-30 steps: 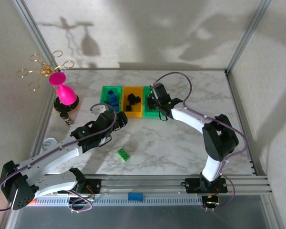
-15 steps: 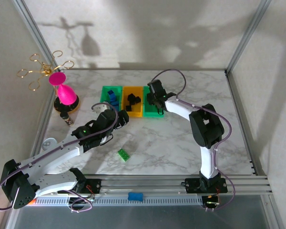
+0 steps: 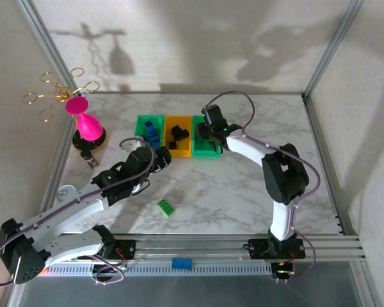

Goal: Sort the legos into containers by color
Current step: Place the lego in the container, then pick up the lego from the bottom-center of the table.

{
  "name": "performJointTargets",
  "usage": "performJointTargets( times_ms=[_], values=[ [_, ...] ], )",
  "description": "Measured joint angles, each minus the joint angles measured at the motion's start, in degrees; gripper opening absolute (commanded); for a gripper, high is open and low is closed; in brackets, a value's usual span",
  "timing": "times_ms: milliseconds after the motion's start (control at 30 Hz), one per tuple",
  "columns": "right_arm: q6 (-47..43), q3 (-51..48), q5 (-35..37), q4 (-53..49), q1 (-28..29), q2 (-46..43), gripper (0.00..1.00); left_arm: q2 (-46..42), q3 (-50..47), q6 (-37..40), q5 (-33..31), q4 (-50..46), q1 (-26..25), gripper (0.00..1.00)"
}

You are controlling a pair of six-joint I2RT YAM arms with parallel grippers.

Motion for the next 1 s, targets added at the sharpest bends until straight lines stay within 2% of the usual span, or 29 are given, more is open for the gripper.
performJointTargets(
  times_ms=[233,567,1000],
  values=[
    [0.00,-8.15,-2.49,0.94,4.61,-10.14,0.63,-4.26,-0.24,-0.09,-0.37,-3.43,0.09,1.00],
    [-0.35,-20.92,-5.84,-0.04,17.14,-19.96,0.71,-12.37,-3.13,-2.69,-1.70,-11.15,0.31,0.99],
    [2.43,-31.12,-10.78,5.29,32.13,-23.17,0.76,-18.21,-4.48,-7.82,-3.67,-19.85,0.52,0.99]
  ],
)
